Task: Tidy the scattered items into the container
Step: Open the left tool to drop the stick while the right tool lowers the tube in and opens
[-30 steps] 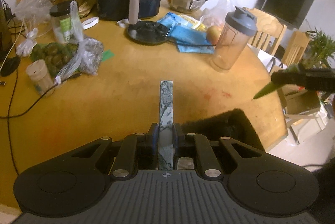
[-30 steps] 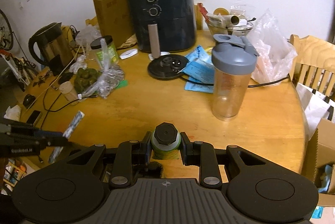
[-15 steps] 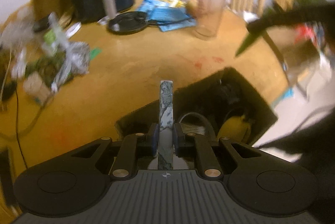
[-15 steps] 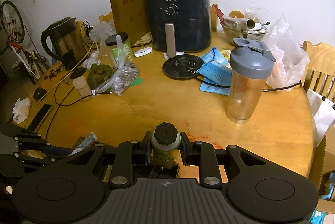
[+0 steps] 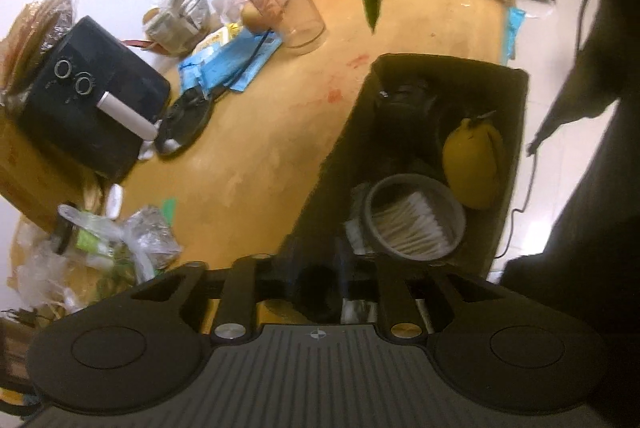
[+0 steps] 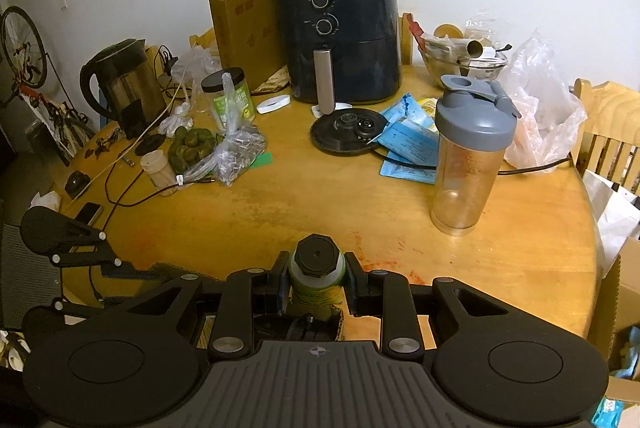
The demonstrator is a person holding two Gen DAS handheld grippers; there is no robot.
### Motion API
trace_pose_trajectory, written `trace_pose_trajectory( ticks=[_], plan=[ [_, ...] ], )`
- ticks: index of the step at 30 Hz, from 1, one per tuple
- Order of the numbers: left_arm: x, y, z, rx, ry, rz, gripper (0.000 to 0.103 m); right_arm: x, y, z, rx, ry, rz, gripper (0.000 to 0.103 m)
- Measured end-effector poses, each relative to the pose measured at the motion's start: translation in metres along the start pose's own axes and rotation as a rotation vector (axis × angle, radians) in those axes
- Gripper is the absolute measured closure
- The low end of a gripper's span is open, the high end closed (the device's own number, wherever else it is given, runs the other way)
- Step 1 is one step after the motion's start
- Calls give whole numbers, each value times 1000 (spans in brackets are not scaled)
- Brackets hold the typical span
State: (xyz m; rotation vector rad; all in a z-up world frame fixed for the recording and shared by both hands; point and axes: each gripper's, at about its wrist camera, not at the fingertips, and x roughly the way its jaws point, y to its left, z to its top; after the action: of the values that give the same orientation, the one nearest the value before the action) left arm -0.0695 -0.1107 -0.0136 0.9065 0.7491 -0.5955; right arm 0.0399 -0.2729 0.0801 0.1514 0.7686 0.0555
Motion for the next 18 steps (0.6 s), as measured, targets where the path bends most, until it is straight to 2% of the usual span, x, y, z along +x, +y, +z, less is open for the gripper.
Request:
trace_pose_trajectory(
  ticks=[1,4,11,15,18],
  plan=[
    [0,1,1,-28,-5,22,54,0,0,0,1,-1,-1,74],
    [-8,11,5,-190,-38,65,33,0,-1,0,6,-1,0,74],
    [-25,30,3,-563,-3,131,31,5,2,-1,4,16,28,74],
    [-33,40,-9,-795,6,115,31,11,7,-1,5,31,69,74],
    [-36,43,-19,-917,14,84,31,16,13,0,-10,44,94,74]
  ],
)
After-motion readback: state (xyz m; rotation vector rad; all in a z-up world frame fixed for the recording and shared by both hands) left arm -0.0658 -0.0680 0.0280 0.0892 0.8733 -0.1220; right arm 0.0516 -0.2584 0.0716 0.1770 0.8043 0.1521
